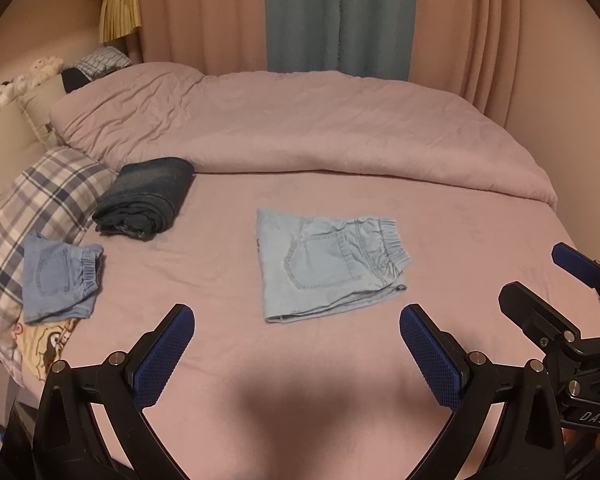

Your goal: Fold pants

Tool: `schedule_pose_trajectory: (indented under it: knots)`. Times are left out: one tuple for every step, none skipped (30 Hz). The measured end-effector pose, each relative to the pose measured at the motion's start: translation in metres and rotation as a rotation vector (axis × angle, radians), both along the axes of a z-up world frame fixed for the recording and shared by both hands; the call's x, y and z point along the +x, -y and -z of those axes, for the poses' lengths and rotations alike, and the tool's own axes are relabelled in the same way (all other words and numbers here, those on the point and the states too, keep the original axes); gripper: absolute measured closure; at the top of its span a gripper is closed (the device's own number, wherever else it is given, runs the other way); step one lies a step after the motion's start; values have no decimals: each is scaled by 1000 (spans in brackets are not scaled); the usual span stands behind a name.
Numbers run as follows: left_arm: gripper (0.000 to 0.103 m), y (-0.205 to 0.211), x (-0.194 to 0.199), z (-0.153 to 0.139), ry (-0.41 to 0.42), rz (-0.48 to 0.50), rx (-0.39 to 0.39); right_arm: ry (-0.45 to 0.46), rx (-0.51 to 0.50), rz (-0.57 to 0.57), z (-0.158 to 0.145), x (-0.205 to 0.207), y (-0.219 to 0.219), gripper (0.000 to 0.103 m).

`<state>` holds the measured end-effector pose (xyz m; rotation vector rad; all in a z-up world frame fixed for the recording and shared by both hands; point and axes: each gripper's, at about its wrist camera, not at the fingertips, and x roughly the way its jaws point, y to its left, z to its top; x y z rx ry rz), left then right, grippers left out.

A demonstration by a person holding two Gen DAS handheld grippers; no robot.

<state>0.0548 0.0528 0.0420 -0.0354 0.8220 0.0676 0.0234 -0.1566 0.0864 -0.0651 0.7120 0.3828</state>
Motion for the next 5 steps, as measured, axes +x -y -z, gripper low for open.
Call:
schedule_pose_trajectory:
  knots:
    - [1, 0, 0, 0, 1, 2, 0, -1, 0, 0, 0, 0, 0, 0]
    - [1, 1, -1, 0, 1, 1, 0, 0, 1, 1, 0, -1, 0, 0]
    - [1, 1, -2, 0, 1, -2, 0, 1, 1, 2, 0, -1, 0, 0]
    - [1, 2, -2, 0, 1, -3, -1, 1, 1, 2, 0, -1, 0, 0]
    - [1, 2, -3, -1, -1, -2, -1, 1, 2, 3, 0, -1, 0, 0]
